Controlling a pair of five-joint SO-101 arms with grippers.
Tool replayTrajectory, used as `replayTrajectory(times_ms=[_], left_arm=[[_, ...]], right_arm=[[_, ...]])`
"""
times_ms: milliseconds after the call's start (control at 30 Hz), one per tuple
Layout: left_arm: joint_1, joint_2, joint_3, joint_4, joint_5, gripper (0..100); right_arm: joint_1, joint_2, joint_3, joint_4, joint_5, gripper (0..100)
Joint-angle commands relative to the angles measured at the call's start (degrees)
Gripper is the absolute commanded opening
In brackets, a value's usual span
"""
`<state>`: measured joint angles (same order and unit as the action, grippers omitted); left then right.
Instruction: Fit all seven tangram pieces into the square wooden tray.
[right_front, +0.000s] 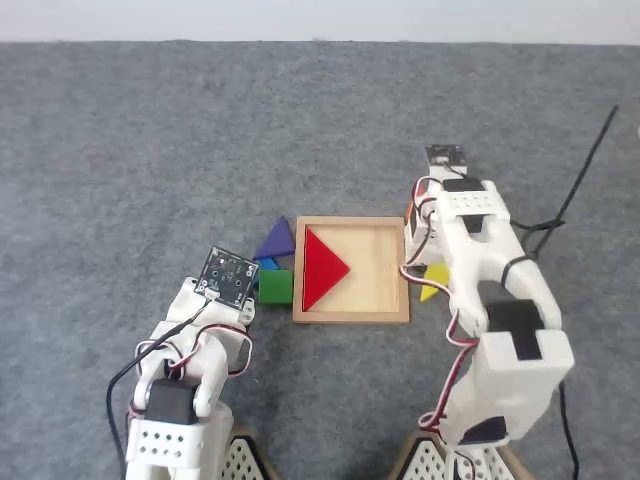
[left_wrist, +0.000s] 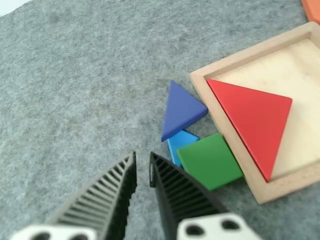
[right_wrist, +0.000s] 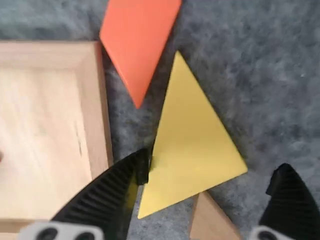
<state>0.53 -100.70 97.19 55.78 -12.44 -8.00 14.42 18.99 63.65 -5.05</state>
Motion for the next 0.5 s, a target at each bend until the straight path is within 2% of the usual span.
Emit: replayTrajectory(times_ms=[0, 267, 467], left_arm=[[-0.18, -0.79, -0.48, 0.35, 0.44, 5], [-0.18, -0.79, -0.48, 0.35, 0.44, 5], [-0.18, -0.79, -0.48, 0.35, 0.44, 5]], right_arm=[[-1.01, 0.66, -2.64, -1.27, 0.35, 36.2], [-0.92, 1.19, -2.29, -1.71, 0.09, 26.0], [-0.92, 1.1, -2.29, -1.71, 0.0, 25.3]])
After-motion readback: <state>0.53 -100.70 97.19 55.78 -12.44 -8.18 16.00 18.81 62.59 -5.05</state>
